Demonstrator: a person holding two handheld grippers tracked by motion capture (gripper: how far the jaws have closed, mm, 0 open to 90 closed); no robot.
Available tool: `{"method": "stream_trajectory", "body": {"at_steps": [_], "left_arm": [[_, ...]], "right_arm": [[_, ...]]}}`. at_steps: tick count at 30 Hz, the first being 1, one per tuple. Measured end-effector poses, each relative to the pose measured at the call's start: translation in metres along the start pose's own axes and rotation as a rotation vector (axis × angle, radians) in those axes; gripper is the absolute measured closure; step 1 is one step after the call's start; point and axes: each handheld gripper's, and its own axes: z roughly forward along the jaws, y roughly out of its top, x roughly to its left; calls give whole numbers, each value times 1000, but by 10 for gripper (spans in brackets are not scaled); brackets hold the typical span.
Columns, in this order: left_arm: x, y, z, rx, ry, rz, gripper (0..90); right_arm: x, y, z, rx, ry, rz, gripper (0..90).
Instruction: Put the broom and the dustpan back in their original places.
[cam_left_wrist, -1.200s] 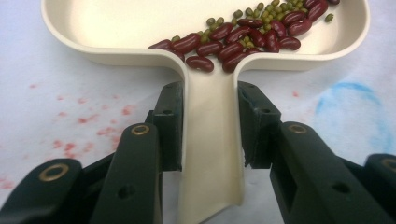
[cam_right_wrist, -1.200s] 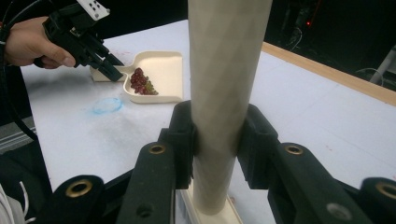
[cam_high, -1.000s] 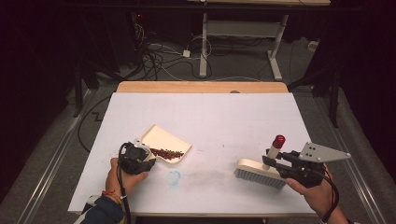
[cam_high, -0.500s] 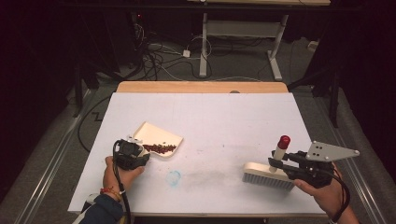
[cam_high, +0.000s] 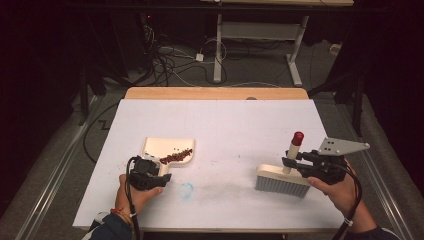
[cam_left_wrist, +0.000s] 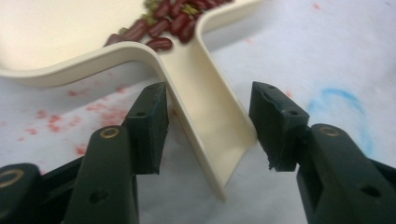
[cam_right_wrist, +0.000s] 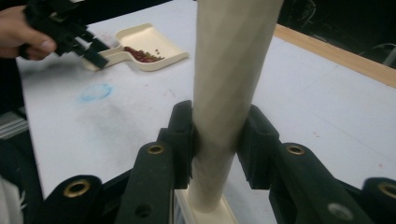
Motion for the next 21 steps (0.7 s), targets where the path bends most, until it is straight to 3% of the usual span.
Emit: {"method": "stream_trajectory", "body": {"at_steps": [5,10,14,17,21], "left_arm": [[-5,-8,-9,-29,-56,26,472],[-8,-16,-21,-76,-35,114,430],[-7,-24,-34,-172,-5,223,368],[-3,-31,-40,-216,46,245,315],[3,-41,-45,-270,53,258,280]], "right_arm": [[-15,5,16,15,-24,42,672],[-29,10,34,36,-59,76,651],[-38,12,51,59,-83,103,644],[-45,11,62,76,-94,120,635],[-53,9,74,103,-128,152,624]]}}
